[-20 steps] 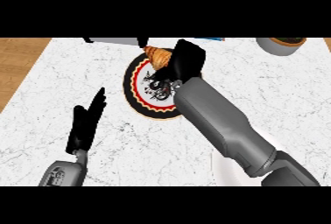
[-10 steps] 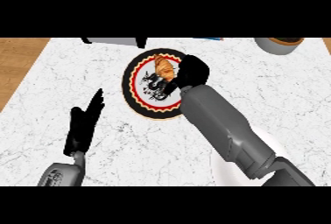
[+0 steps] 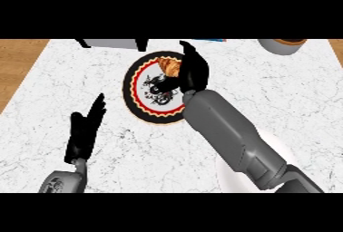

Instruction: Pick the croissant from the plate and place it in the plate

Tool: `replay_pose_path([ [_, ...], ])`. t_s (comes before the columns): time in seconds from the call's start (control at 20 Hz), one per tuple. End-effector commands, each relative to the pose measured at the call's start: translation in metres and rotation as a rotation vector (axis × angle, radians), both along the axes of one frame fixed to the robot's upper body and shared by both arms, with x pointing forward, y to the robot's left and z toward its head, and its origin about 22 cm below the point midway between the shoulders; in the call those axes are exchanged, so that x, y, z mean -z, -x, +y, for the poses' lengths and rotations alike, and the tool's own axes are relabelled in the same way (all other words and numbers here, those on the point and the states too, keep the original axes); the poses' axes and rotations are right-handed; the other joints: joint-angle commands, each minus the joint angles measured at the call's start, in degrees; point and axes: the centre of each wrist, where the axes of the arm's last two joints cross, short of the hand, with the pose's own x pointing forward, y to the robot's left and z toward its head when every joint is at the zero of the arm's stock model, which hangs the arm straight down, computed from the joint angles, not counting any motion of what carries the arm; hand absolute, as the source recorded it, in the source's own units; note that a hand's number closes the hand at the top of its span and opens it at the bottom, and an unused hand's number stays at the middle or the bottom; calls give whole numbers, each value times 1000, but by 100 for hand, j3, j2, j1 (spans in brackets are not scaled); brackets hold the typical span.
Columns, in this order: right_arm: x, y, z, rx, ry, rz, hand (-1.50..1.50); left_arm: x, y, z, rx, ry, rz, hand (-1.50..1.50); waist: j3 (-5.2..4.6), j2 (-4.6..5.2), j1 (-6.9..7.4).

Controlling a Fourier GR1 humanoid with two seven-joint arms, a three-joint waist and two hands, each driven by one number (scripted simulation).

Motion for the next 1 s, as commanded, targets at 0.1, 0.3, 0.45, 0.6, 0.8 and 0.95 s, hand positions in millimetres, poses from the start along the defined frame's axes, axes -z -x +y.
replay_pose_path([
  [0.1,-4,12,-6,70,-307,-228,-150,6,-2,6,-34,0,6,0,1,-2,-141],
  [0.3,29,34,-10,21,-369,-216,-150,13,8,9,-34,-11,10,0,-4,-38,-179],
  [0.45,43,33,-21,-20,-404,-219,-150,15,10,24,-30,-6,15,0,-4,-24,-186],
  [0.6,52,34,-25,-56,-427,-255,-150,-2,15,22,-49,-10,-1,0,-2,-53,-224],
  [0.8,57,32,-18,-101,-409,-257,-150,2,14,19,-48,-7,8,0,-6,-65,-250],
  [0.95,47,14,-20,-117,-408,-257,-150,0,14,10,-50,-4,13,0,-7,-64,-260],
])
